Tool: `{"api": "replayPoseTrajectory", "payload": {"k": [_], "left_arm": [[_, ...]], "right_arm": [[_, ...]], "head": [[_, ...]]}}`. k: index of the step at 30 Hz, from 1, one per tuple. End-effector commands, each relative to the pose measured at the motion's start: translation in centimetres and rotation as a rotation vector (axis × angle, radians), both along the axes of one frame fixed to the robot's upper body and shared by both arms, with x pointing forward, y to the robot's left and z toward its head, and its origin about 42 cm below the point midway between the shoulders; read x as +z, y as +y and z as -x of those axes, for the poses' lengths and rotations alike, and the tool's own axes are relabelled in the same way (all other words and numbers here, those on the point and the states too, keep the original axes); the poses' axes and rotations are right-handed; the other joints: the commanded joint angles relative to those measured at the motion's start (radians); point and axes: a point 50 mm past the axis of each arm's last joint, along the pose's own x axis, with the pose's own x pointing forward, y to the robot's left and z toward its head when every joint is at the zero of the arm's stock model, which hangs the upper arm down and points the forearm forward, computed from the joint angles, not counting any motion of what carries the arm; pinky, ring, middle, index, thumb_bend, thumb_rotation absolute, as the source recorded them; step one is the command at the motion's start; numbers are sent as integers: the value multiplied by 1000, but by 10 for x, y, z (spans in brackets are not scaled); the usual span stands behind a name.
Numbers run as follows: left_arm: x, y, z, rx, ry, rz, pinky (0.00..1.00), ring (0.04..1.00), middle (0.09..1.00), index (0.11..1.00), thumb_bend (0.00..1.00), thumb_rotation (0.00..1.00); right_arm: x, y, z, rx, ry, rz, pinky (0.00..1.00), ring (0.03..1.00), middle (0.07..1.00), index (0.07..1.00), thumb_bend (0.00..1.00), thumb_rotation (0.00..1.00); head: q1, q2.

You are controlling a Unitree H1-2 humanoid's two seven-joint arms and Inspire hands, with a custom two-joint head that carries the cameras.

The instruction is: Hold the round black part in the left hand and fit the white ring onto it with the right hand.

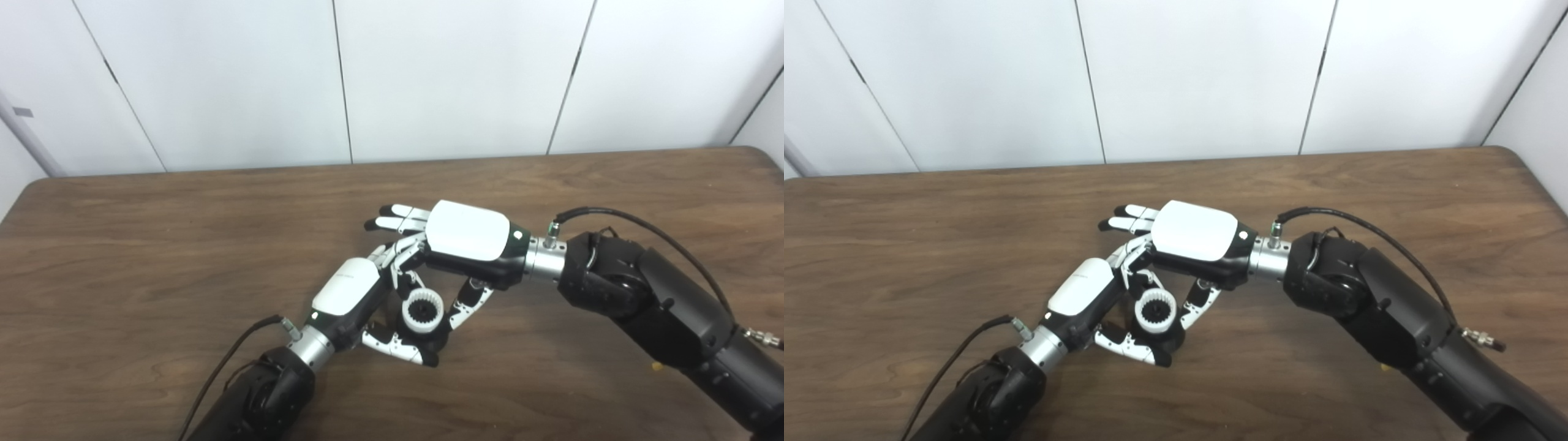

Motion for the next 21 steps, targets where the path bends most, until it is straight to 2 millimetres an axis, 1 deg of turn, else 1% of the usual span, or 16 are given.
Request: {"api": "replayPoseTrajectory", "payload": {"k": [1, 8, 10, 14, 18, 21], "left_arm": [[-5, -29, 14, -120, 26, -37, 1000, 991, 843, 482, 524, 59], [-4, -29, 13, -113, 13, -51, 1000, 979, 814, 482, 524, 61], [-4, -28, 13, -114, 16, -52, 1000, 981, 818, 482, 524, 61], [-3, -25, 10, -114, 20, -62, 1000, 973, 821, 482, 524, 61], [-3, -20, 7, -100, 13, -59, 1000, 959, 799, 482, 525, 62], [-2, -16, 5, -92, 18, -56, 1000, 980, 825, 482, 525, 61]], "right_arm": [[-4, 4, -2, 18, -8, 93, 1000, 965, 738, 480, 525, 140], [-6, 6, 1, 25, -6, 106, 1000, 968, 743, 480, 525, 141], [-7, 7, 2, 28, -6, 104, 1000, 967, 743, 480, 525, 141], [-10, 4, 6, 33, 9, 85, 1000, 968, 742, 479, 525, 140], [-13, 1, 12, 34, 15, 89, 1000, 969, 737, 479, 525, 141], [-15, -2, 15, 31, 25, 85, 1000, 957, 731, 479, 525, 139]], "head": [[3, -2], [7, 2], [7, 2], [1, 6], [-3, 7], [-1, 2]]}}
